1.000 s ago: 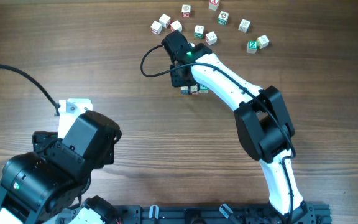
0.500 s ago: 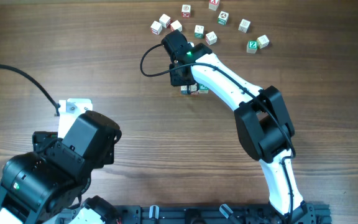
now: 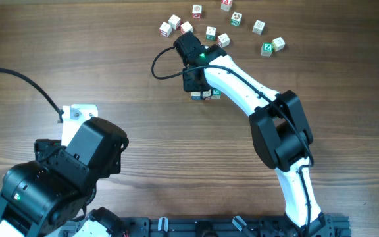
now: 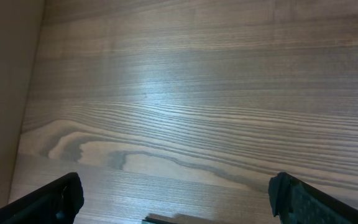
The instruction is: Form a horizontal line
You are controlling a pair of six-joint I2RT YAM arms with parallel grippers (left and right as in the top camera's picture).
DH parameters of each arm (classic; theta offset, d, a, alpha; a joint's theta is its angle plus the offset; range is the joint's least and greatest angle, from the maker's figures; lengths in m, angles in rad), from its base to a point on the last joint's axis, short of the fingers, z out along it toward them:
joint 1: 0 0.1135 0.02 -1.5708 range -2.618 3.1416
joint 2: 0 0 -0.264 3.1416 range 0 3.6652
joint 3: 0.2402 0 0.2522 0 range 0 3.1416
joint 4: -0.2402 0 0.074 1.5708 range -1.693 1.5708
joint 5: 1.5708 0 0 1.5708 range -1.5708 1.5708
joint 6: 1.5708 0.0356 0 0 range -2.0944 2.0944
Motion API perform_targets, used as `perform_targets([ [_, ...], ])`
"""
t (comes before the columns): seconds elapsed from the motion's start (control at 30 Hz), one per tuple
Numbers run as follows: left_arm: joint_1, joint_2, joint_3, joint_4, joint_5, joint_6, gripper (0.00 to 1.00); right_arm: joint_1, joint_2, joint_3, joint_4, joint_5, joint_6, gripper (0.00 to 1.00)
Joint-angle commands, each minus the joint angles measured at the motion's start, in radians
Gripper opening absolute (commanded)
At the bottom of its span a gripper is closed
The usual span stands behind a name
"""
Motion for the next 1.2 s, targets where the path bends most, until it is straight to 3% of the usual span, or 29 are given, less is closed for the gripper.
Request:
perform_targets([
  [0.0,0.003,-0.003,0.002,0.0,-0.006,-0.021,1.0,-0.002,0.02,0.011,-0.002,-0.008,0.014,0.04],
  [0.3,0.003,-0.003,0.002,0.0,-0.006,-0.021,1.0,-0.017,0.02,0.014,0.049,-0.005,0.016,0.04],
  [0.47,0.003,-0.003,0.002,0.0,-0.006,-0.021,1.0,-0.107,0.014,0.021,0.026,0.006,0.096,0.05],
  [0.67,0.003,-0.003,0.002,0.0,-0.006,-0.021,1.0,-0.209,0.013,0.021,-0.003,-0.148,0.067,0.04],
  [1.17,0.003,-0.003,0.002,0.0,-0.006,-0.021,1.0,-0.189,0.015,-0.002,-0.068,-0.203,0.037,0.05],
])
